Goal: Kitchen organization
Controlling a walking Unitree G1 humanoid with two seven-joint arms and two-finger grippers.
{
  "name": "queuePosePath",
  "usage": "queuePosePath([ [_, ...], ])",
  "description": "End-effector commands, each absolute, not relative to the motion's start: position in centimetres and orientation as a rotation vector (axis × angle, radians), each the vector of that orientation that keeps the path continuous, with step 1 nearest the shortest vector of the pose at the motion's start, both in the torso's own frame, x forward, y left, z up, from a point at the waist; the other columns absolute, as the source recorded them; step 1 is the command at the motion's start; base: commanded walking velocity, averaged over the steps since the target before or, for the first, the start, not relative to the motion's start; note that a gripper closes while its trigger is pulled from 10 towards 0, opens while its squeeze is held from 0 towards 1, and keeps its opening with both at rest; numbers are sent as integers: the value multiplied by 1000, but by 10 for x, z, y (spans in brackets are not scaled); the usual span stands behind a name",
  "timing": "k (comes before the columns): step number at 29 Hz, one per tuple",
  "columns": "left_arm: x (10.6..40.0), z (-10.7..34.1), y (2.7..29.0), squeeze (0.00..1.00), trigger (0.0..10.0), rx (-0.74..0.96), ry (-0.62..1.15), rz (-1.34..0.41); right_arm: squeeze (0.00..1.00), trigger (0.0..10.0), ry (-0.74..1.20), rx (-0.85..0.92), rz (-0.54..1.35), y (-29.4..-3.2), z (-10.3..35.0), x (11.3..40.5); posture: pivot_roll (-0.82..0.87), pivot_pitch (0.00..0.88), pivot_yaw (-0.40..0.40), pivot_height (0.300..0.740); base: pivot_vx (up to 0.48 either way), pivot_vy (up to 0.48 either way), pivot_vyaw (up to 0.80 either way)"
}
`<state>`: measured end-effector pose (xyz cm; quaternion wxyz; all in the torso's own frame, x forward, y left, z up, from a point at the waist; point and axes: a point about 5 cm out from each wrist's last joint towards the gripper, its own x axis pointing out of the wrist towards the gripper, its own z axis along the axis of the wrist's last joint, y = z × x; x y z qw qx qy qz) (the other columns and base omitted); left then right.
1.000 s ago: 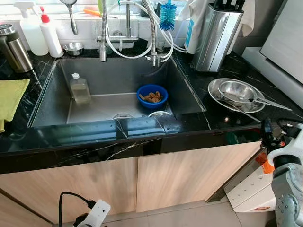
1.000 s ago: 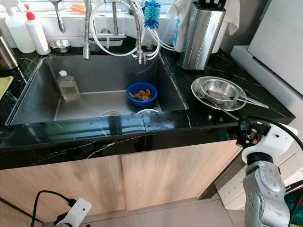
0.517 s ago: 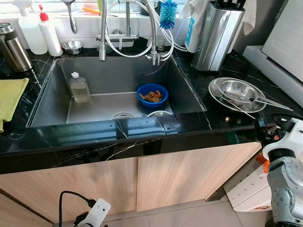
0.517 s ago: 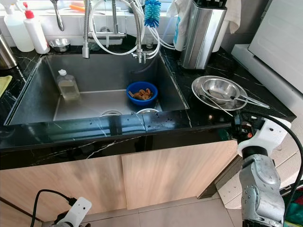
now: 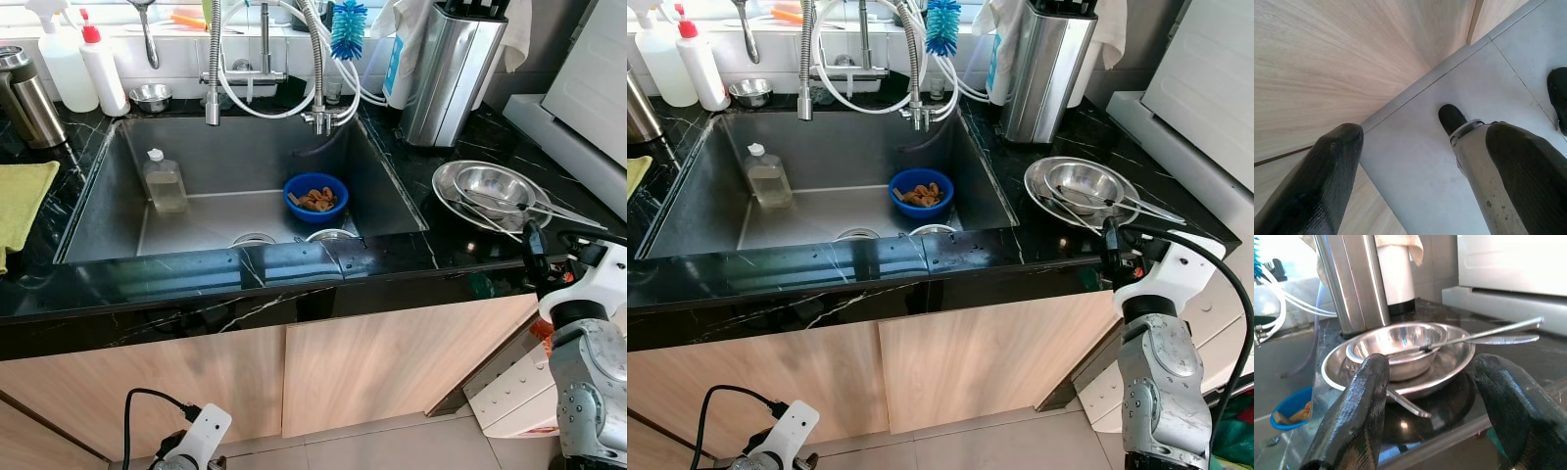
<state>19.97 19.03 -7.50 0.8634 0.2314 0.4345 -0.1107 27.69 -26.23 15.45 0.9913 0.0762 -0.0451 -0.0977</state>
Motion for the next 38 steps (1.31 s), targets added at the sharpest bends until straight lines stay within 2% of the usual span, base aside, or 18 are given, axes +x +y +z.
queuePosePath([
  [1,199,-75,188,0,10000,493,912,-247,0,10000,-67,164,-190,-263,149,277,110,65,-82,740,0,0,0],
  [38,198,-76,188,0,10000,498,913,-247,0,10000,7,182,-231,-263,132,280,119,57,-85,740,0,0,0],
])
